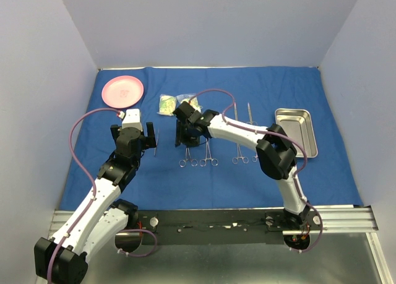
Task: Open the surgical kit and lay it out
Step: Place the medical item in the surgical kit, then reset both arms
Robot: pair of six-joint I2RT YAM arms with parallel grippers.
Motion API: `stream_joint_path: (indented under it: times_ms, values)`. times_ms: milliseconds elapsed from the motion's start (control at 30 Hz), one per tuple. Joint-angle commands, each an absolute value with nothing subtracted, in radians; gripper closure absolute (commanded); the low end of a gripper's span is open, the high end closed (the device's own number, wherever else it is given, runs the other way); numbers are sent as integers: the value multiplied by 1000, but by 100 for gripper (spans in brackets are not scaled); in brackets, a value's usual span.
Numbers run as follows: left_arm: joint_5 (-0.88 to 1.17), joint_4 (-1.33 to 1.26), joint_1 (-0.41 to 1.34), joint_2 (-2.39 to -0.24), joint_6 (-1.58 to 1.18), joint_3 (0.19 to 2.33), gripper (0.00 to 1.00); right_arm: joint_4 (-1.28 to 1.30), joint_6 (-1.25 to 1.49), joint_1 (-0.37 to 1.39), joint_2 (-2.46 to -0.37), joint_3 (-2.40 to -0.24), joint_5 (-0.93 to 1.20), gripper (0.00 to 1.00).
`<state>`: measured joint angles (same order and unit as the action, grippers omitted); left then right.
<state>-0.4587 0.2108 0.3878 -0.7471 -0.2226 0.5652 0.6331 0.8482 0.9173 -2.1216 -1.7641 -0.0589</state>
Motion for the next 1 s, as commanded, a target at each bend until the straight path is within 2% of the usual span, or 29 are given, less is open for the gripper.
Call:
stream_joint_path:
  times_ms: [0, 167, 300, 467, 667, 700, 800, 967]
  values:
    - [-468, 244, 390, -726, -275, 613, 1, 626, 717, 887, -2016, -1870, -134, 26]
    - [-537, 310, 364, -709, -264, 667, 1, 632, 615, 738, -1892, -1758, -132, 19]
    - [-526, 380, 282, -710, -252, 725, 1, 614, 562, 579, -1702, -1560, -123, 14]
    - [-506, 443, 187, -722, -297, 779, 1, 672, 477, 287, -1391, -1366, -115, 11]
    - [-515, 540, 101, -738, -342, 912, 1, 797, 364, -78, -1122, -1305, -112, 2]
    - [-509, 549, 94, -733, -345, 931, 1, 822, 374, -84, -1059, -1313, -249, 0]
    - [-543, 583, 84, -707, -341, 1018, 1, 841, 387, -86, -938, -1322, -346, 0]
    - [-748, 646, 86, -672, -263, 1181, 1, 887, 358, 18, -885, -1495, -555, 0]
